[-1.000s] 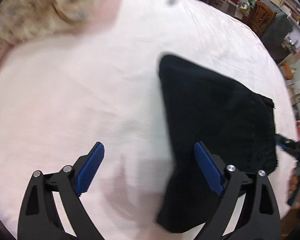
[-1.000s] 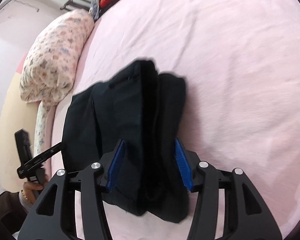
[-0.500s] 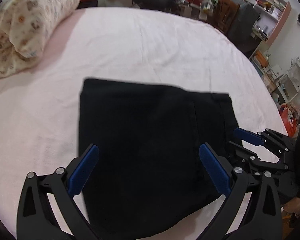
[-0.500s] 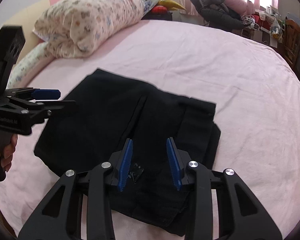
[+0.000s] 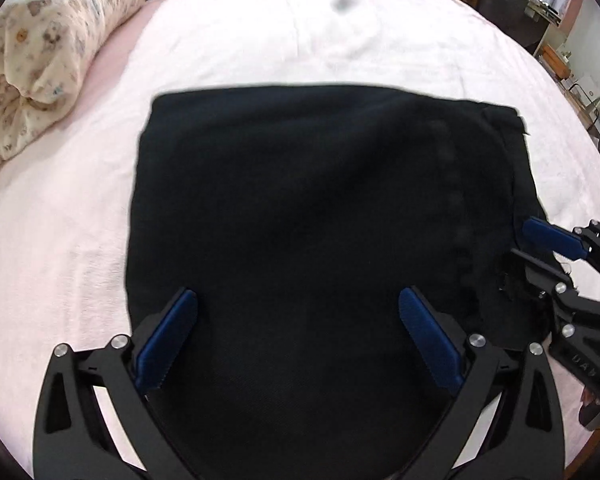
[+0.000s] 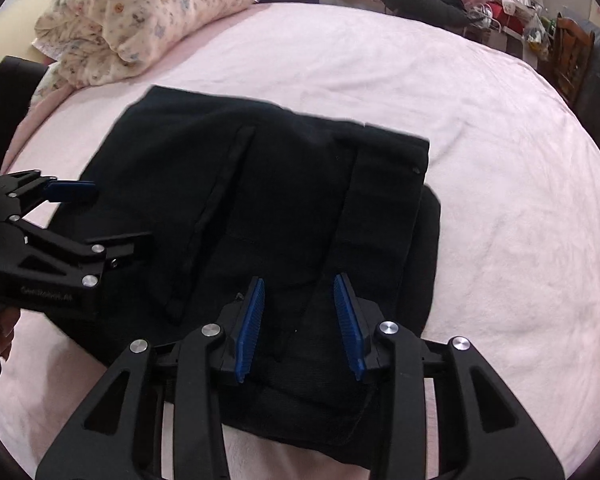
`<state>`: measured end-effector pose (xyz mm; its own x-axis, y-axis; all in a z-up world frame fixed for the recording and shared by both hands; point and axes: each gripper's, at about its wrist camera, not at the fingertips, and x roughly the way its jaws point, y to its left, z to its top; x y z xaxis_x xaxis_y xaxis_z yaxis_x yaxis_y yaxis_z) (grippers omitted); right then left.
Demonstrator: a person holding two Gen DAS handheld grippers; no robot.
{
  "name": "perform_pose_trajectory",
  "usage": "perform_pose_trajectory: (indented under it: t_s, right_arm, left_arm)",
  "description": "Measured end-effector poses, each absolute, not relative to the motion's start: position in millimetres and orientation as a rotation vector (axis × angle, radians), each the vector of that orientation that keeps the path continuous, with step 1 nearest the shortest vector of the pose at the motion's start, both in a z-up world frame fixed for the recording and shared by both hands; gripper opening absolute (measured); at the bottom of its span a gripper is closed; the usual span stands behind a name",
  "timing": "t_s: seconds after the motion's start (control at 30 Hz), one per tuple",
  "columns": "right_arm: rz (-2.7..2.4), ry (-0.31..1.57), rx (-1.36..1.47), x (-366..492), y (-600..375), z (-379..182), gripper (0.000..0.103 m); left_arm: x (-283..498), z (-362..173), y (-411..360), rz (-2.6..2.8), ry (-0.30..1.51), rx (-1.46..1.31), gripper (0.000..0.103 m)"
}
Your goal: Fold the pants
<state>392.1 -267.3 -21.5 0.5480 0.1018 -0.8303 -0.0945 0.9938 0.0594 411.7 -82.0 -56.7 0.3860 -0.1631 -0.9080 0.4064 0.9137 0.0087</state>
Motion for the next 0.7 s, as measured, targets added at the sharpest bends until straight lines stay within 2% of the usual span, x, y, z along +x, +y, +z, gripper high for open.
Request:
perform_pose_trajectory:
  t_s: [0.17,0.4,0.6,0.7]
  right_arm:
    - [0.085,0.906,0.029,362,-271,2,0.039]
    - [0.08,0.912,0.015,345,-247,-7,0.039]
    - [0.056,0.989,-0.086,347,-235,-33,0.04]
    - [0.057,0.988,-0.115,347,-233,-36,0.041]
  left_arm:
    - [372,-23,-71,-0.375,0.982,0.203,0.101]
    - [337,-37,-61,-0.323,1.022,0.131,0.101]
    - [344,-74,-66,-0.328,1.12,0.176,0.101]
    - [347,-75,-67,-0.341,1.141,0.193,0.101]
